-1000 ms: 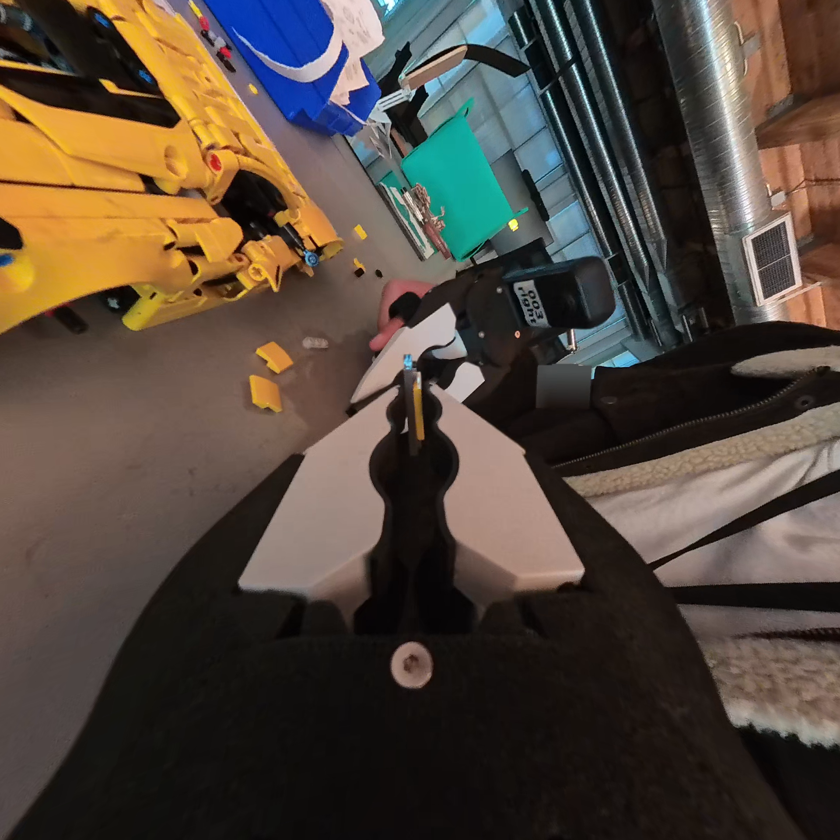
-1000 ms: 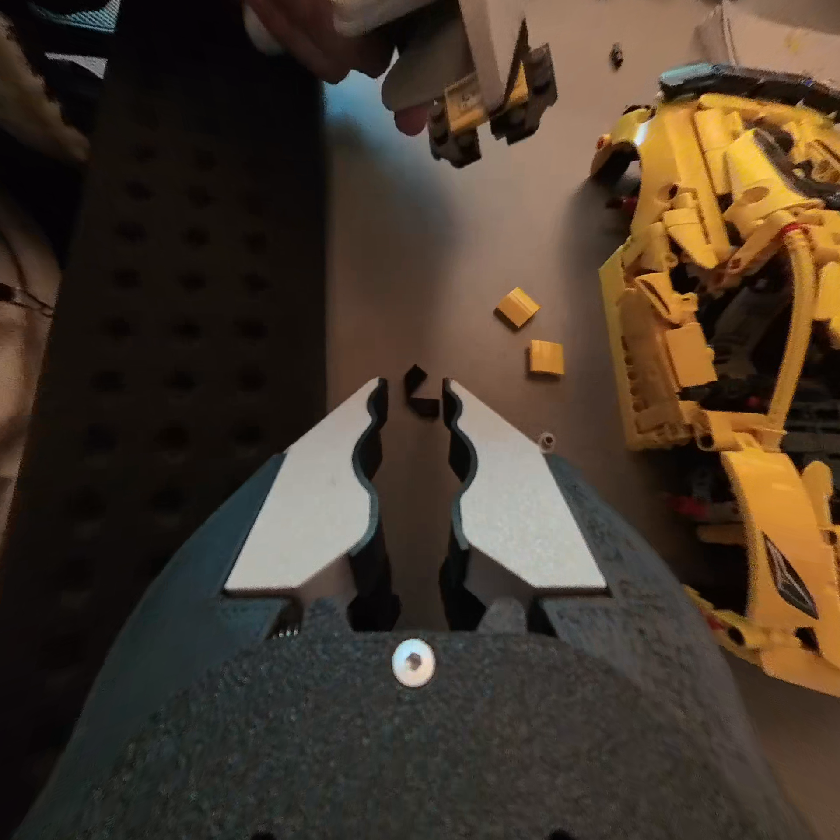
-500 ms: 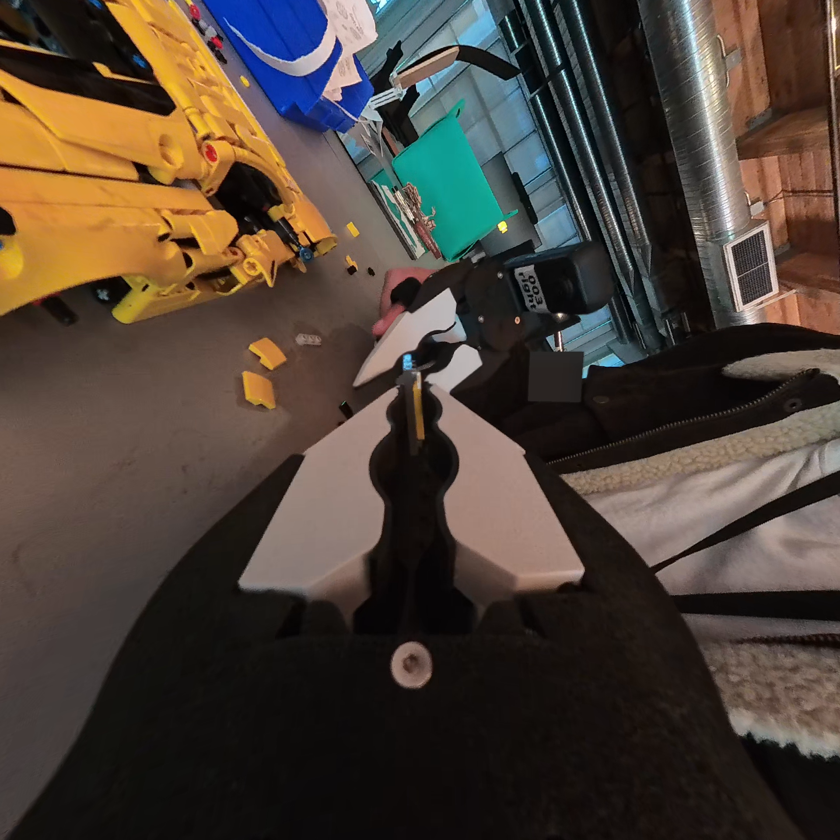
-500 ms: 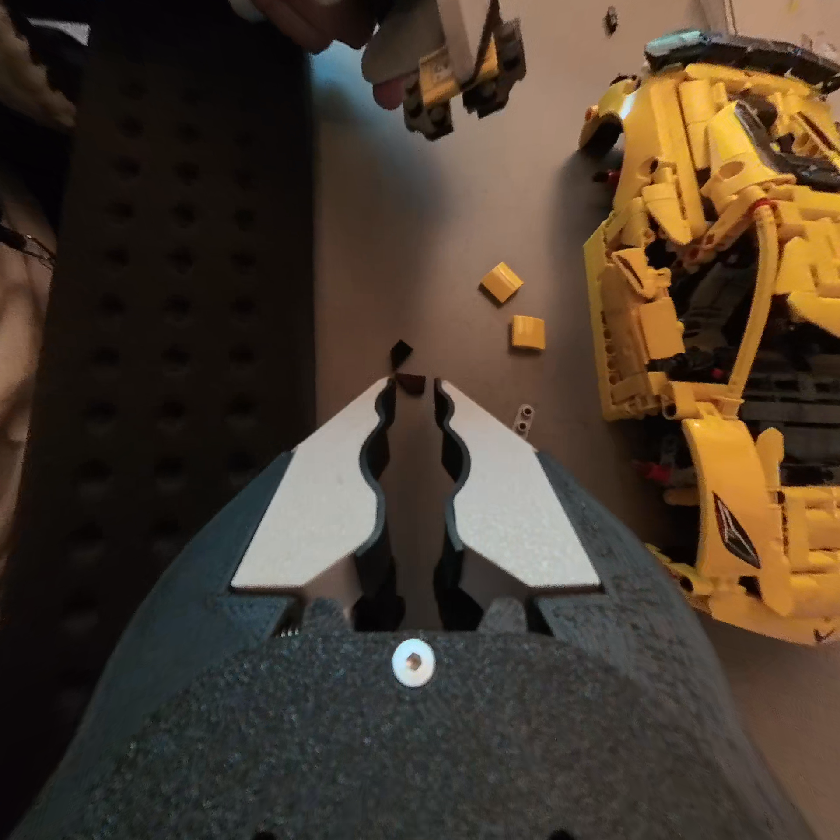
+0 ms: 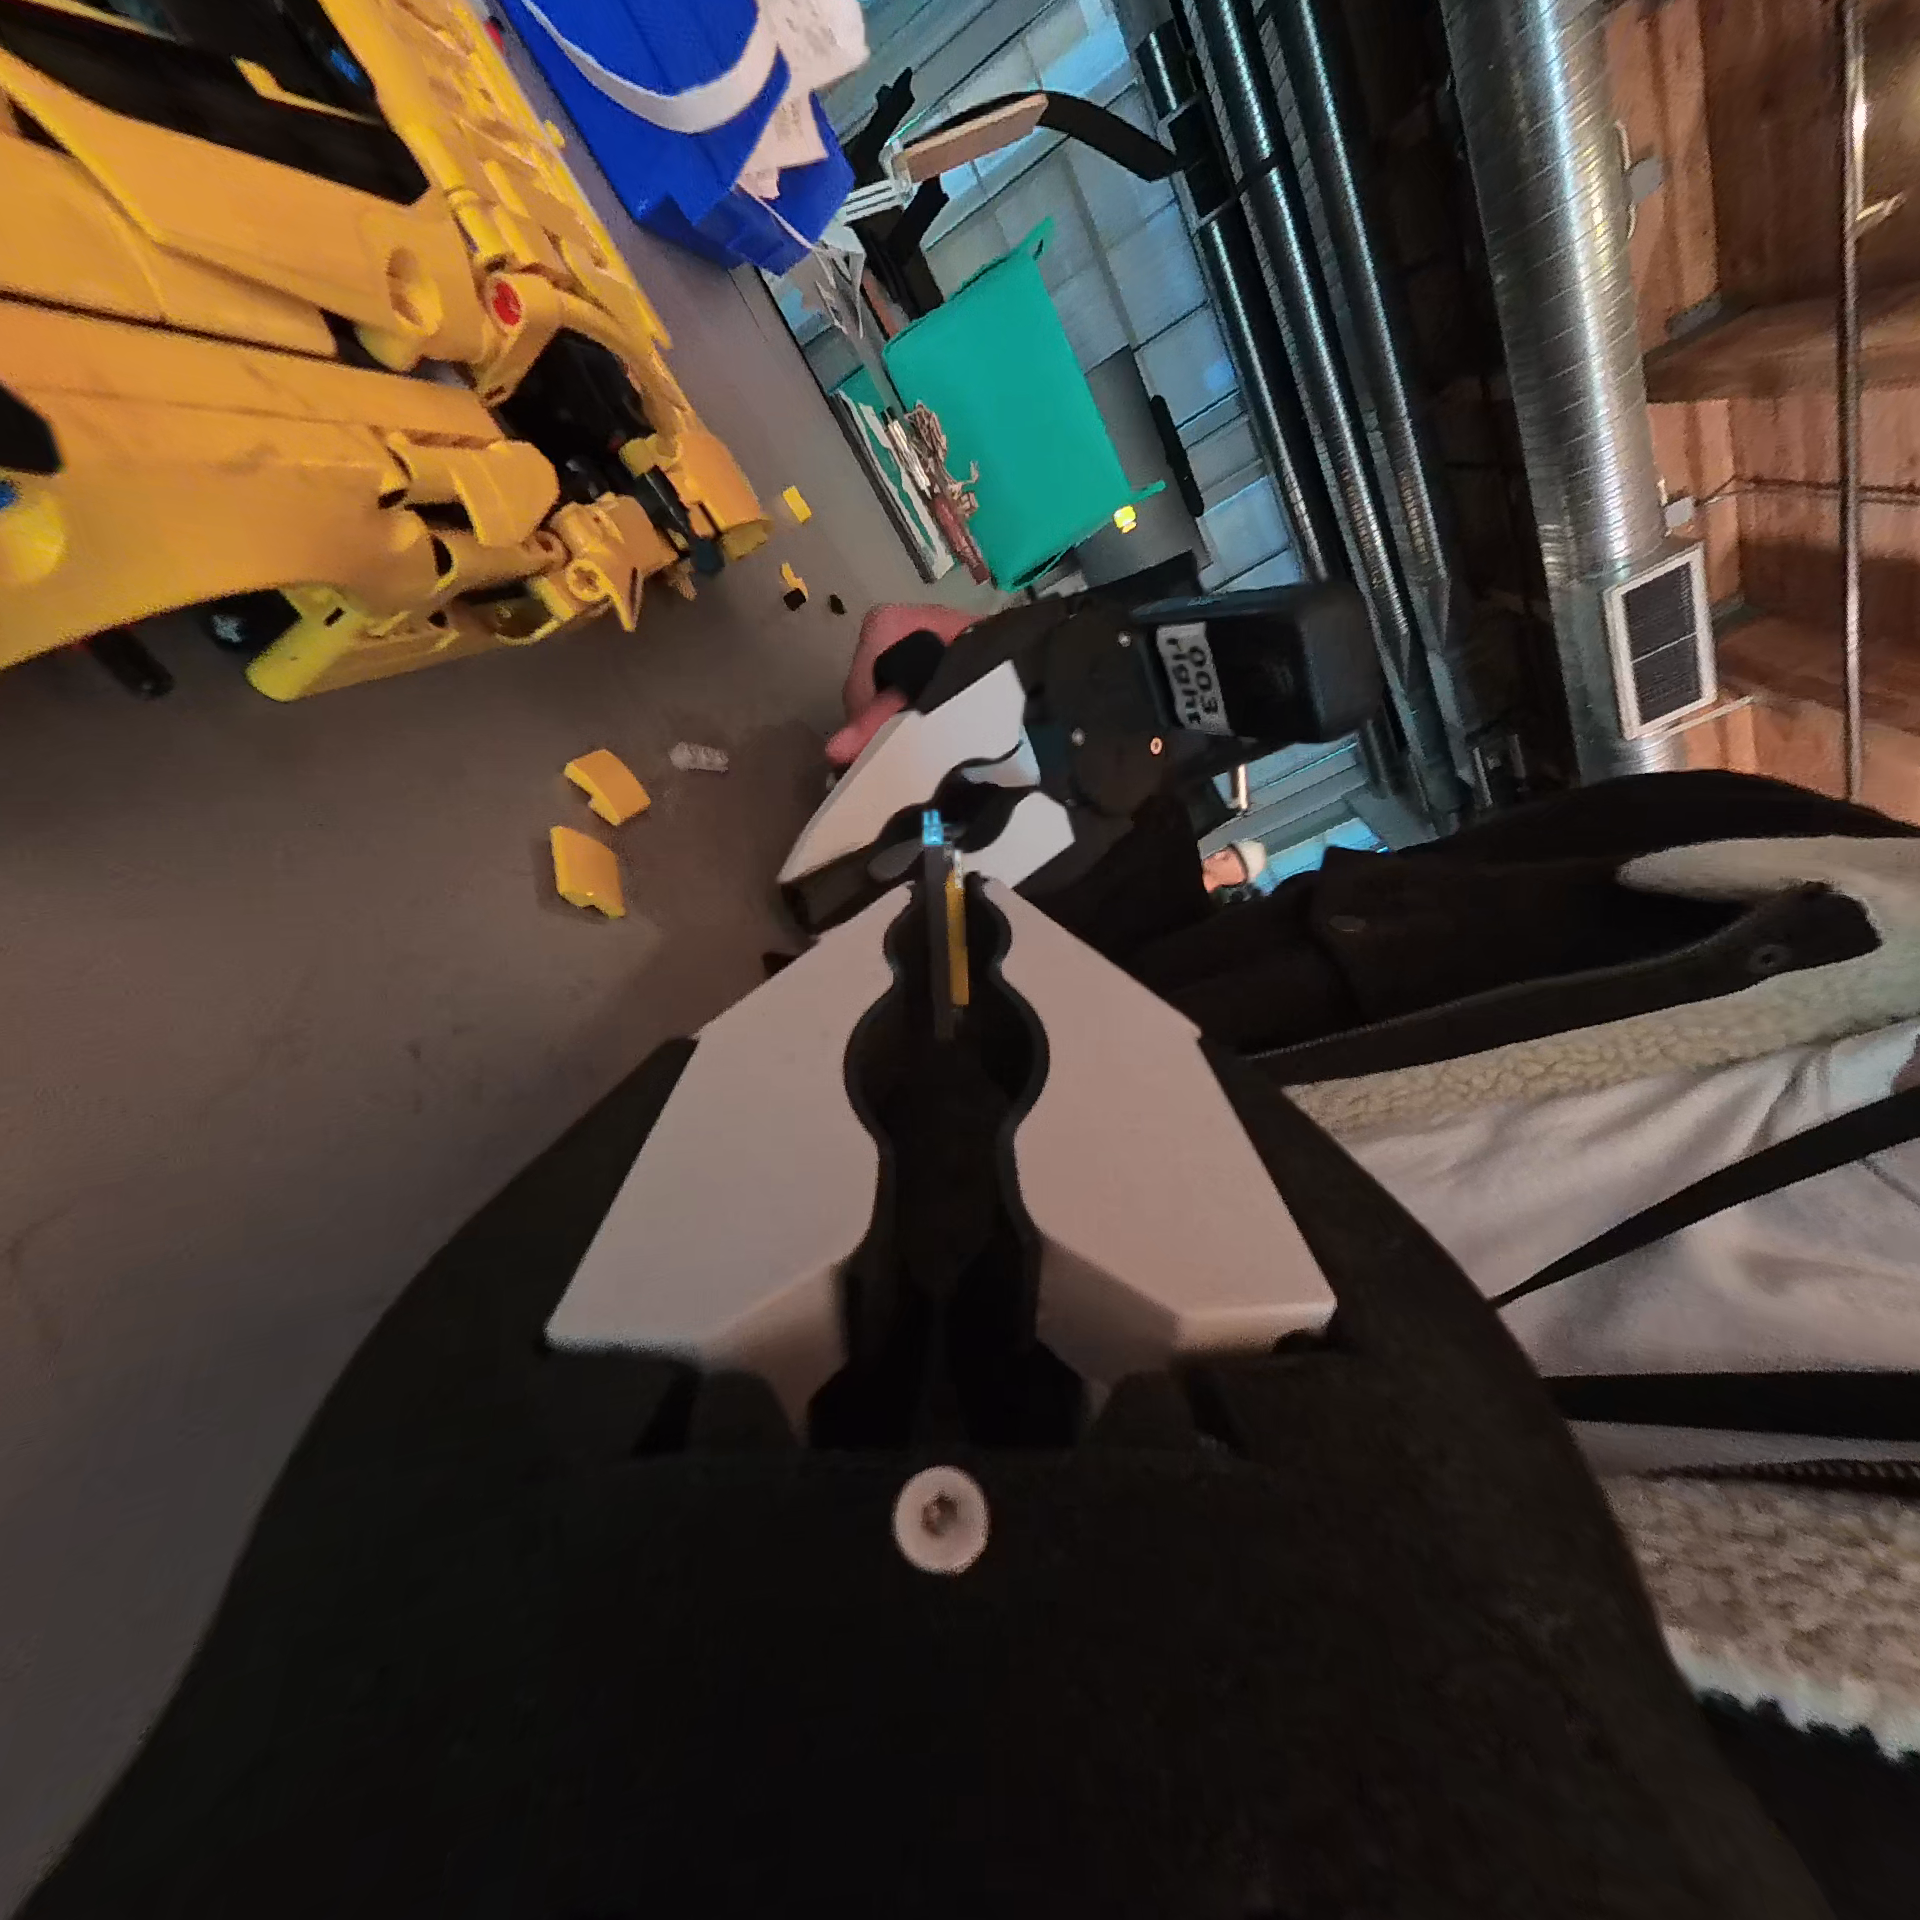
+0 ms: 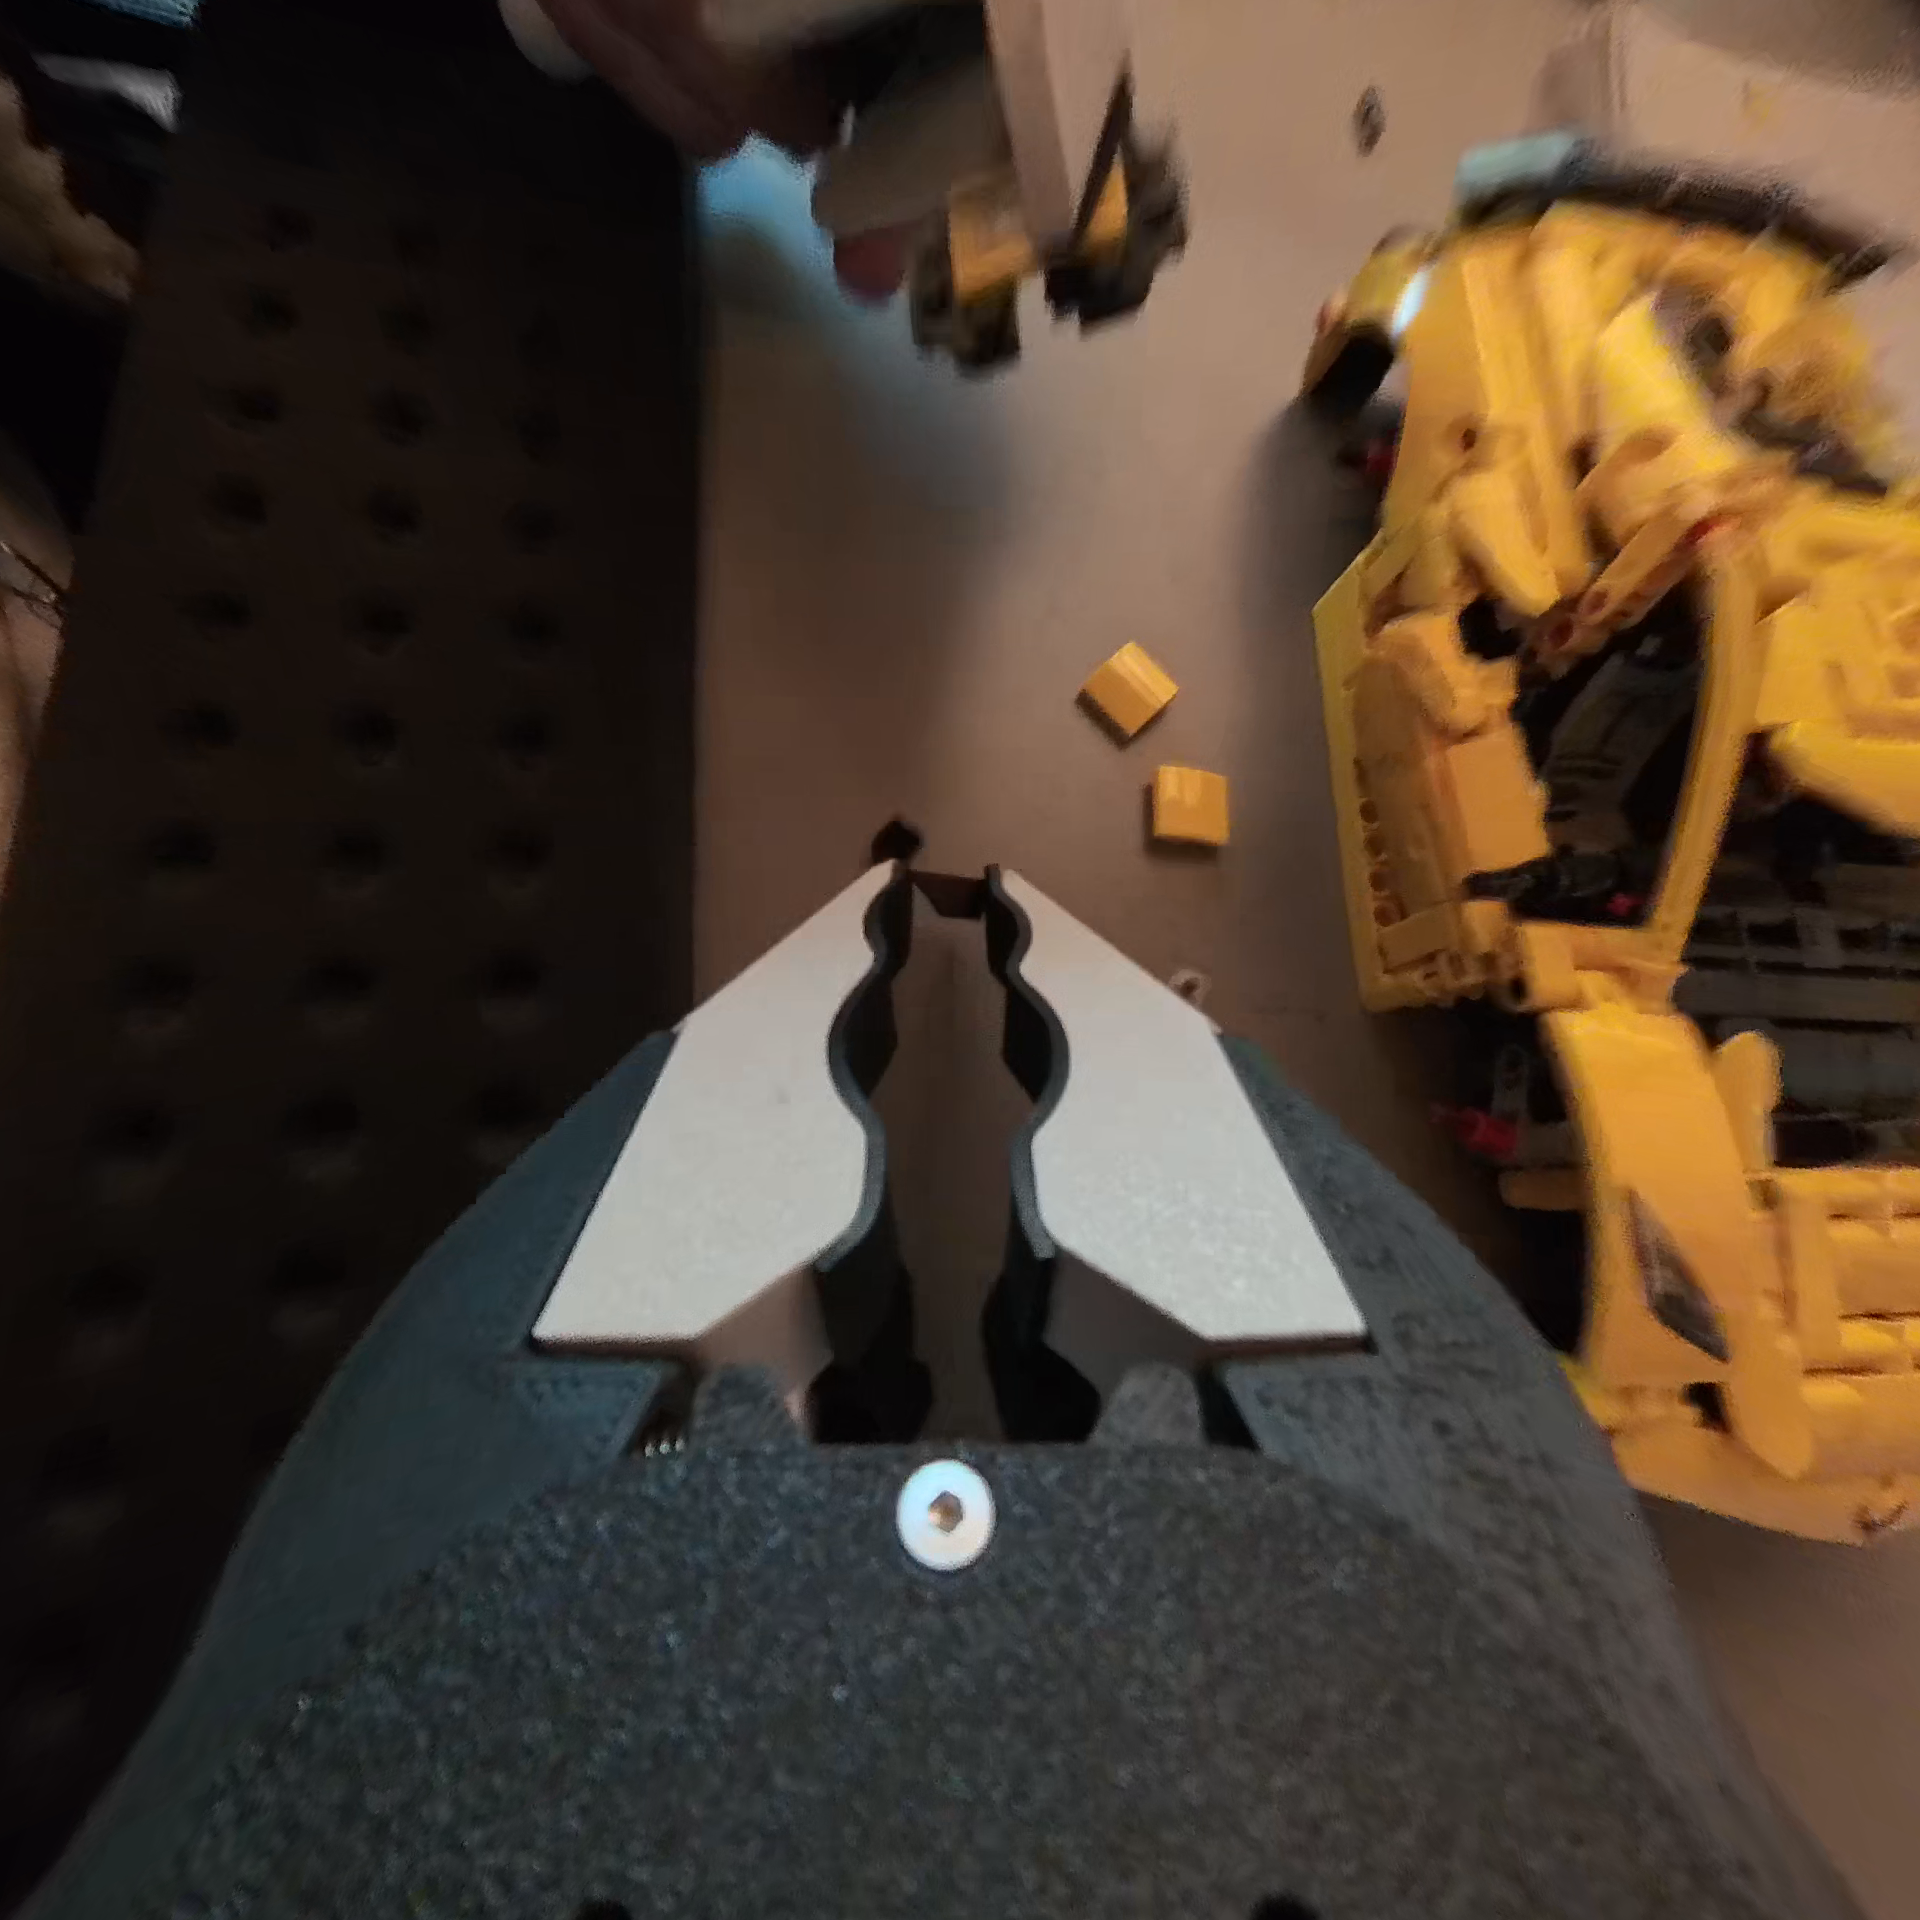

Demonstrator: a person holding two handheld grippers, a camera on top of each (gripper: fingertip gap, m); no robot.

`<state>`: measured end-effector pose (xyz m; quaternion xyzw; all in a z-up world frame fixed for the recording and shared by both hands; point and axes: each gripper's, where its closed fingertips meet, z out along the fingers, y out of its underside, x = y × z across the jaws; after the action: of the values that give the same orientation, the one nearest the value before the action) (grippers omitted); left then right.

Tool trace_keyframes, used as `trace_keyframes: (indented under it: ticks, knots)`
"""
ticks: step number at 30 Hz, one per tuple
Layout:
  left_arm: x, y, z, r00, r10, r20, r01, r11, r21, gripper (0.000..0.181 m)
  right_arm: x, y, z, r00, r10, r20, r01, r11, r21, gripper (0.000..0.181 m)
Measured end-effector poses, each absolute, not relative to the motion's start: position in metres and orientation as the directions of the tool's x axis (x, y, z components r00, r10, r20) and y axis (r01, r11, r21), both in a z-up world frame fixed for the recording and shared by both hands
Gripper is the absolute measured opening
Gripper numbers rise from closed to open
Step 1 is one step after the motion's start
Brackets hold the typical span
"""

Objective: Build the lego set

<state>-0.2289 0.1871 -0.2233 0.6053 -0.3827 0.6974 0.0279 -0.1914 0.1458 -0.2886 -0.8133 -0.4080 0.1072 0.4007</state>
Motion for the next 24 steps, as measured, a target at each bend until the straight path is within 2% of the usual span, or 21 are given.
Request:
trace_keyframes:
  ticks: [3,5,6,10,18,24]
  knots:
    - [-0.230,0.186,-0.220,-0.286,-0.389,0.876,-0.508,-0.713,-0.483,0.005,-0.206,0.163,-0.236,0.633,0.706,0.317,0.540,-0.109,-0.834,0.014]
    - [-0.230,0.184,-0.221,-0.287,-0.397,0.872,-0.518,-0.701,-0.490,0.005,-0.218,0.171,-0.209,0.605,0.668,0.434,0.550,0.044,-0.834,0.013]
    - [-0.230,0.183,-0.222,-0.288,-0.400,0.870,-0.523,-0.695,-0.493,0.005,-0.224,0.173,-0.205,0.588,0.669,0.454,0.563,0.064,-0.824,0.013]
    - [-0.230,0.187,-0.222,-0.277,-0.385,0.880,-0.511,-0.717,-0.474,0.005,-0.234,0.182,-0.215,0.562,0.729,0.391,0.589,-0.020,-0.808,0.013]
    - [-0.229,0.196,-0.221,-0.264,-0.345,0.900,-0.483,-0.761,-0.434,0.005,-0.241,0.192,-0.226,0.524,0.682,0.511,0.690,0.013,-0.724,0.014]
    - [-0.228,0.204,-0.219,-0.260,-0.311,0.914,-0.453,-0.797,-0.400,0.006,-0.244,0.200,-0.226,0.542,0.671,0.506,0.682,-0.001,-0.731,0.014]
